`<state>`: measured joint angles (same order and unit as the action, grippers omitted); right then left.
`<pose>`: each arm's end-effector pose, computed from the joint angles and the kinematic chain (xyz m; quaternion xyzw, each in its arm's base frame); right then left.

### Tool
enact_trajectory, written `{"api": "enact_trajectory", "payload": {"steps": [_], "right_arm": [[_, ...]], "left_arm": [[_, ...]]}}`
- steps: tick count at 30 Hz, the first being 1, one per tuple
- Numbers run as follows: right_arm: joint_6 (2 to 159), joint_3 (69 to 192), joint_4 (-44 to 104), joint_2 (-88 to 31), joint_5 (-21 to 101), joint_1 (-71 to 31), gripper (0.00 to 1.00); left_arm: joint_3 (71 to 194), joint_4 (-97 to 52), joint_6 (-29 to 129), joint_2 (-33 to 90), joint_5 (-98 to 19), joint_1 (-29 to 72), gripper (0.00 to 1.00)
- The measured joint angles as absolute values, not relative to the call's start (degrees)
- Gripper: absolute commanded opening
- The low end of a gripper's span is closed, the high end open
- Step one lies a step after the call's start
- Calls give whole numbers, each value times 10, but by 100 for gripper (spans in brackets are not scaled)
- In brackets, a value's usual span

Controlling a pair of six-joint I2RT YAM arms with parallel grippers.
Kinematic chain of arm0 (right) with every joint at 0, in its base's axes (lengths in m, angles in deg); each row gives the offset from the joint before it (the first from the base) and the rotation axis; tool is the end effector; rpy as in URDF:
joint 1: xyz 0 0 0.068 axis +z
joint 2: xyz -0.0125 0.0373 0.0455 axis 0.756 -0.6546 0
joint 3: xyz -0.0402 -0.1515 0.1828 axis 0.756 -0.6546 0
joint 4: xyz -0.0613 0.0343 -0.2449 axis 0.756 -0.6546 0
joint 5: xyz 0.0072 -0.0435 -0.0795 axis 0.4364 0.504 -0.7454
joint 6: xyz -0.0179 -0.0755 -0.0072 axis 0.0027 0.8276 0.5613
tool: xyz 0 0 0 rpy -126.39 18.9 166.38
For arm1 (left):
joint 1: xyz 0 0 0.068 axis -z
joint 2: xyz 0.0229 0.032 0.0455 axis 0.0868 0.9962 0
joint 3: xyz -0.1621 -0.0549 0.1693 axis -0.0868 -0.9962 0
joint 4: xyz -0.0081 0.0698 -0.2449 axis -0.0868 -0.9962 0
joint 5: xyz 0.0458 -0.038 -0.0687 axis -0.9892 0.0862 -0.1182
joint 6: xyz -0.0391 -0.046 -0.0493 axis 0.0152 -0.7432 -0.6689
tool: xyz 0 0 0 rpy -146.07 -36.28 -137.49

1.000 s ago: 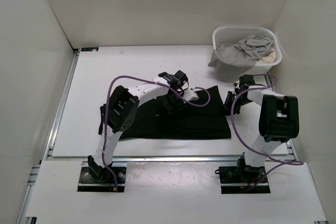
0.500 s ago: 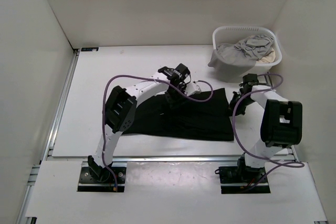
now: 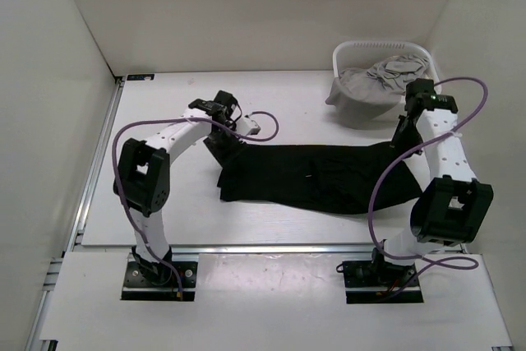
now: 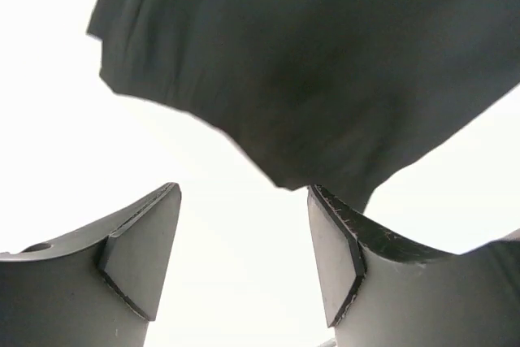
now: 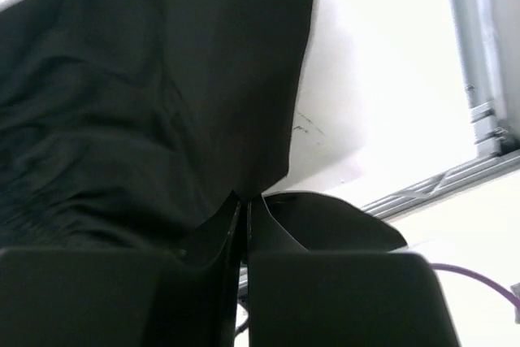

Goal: Fold and stack the trousers
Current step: Fold the trousers

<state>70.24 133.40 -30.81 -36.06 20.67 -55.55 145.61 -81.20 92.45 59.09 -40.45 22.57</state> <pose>0.2988 -0.0476 0.2293 0.2160 0.9579 -0.0881 0.1673 0.3133 -0.1728 0.1690 0.4877 0.8644 -0.0597 0.1069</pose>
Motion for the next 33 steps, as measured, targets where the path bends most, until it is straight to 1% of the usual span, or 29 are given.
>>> {"api": "enact_trajectory", "payload": {"steps": [4, 7, 10, 11, 15, 16, 17, 18, 20, 21, 29, 33], "right_arm": [[695, 1427, -354, -361, 180, -519, 0], [676, 1497, -377, -375, 158, -429, 0], [646, 1559, -399, -421, 137, -315, 0], [634, 1574, -402, -442, 130, -279, 0], [592, 1650, -435, -544, 114, -159, 0], [586, 1673, -438, -569, 112, -139, 0], [578, 1709, -448, -600, 109, -114, 0], [572, 1758, -459, -634, 106, -94, 0], [561, 1839, -453, -690, 110, -63, 0], [557, 1861, -446, -705, 118, -50, 0], [547, 1862, -421, -718, 175, -14, 0], [555, 1898, -410, -749, 207, -1, 0]], "left_arm": [[1452, -798, 906, 636, -398, 204, 75], [1468, -789, 894, 682, -378, 212, 75], [1485, -778, 886, 719, -373, 216, 75], [1491, -780, 883, 723, -371, 217, 73], [1488, -760, 877, 725, -358, 208, 39], [1485, -753, 875, 725, -351, 205, 25], [1481, -747, 874, 724, -341, 199, 18], [1477, -739, 880, 723, -328, 192, 14], [1473, -733, 882, 724, -298, 179, 14], [1471, -731, 882, 724, -282, 171, 14], [1473, -733, 890, 738, -201, 135, 14], [1482, -742, 888, 750, -168, 119, 14]]}}
